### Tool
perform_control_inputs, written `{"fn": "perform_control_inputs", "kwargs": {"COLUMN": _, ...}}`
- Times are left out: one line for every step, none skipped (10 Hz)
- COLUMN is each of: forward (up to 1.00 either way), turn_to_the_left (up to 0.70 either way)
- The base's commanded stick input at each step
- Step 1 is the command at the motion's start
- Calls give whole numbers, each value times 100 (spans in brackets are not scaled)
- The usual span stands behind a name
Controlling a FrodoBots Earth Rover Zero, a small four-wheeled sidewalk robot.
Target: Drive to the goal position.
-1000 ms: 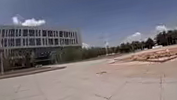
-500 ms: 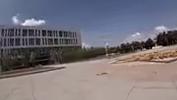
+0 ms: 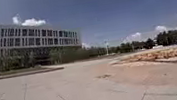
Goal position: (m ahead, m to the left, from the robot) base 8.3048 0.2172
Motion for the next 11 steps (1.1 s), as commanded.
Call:
{"fn": "perform_control_inputs", "kwargs": {"forward": 70, "turn_to_the_left": 3}}
{"fn": "perform_control_inputs", "kwargs": {"forward": 70, "turn_to_the_left": 3}}
{"fn": "perform_control_inputs", "kwargs": {"forward": 70, "turn_to_the_left": 3}}
{"fn": "perform_control_inputs", "kwargs": {"forward": 70, "turn_to_the_left": 3}}
{"fn": "perform_control_inputs", "kwargs": {"forward": 70, "turn_to_the_left": 3}}
{"fn": "perform_control_inputs", "kwargs": {"forward": 70, "turn_to_the_left": 3}}
{"fn": "perform_control_inputs", "kwargs": {"forward": 70, "turn_to_the_left": 3}}
{"fn": "perform_control_inputs", "kwargs": {"forward": 70, "turn_to_the_left": 3}}
{"fn": "perform_control_inputs", "kwargs": {"forward": 70, "turn_to_the_left": 3}}
{"fn": "perform_control_inputs", "kwargs": {"forward": 70, "turn_to_the_left": 3}}
{"fn": "perform_control_inputs", "kwargs": {"forward": 70, "turn_to_the_left": 3}}
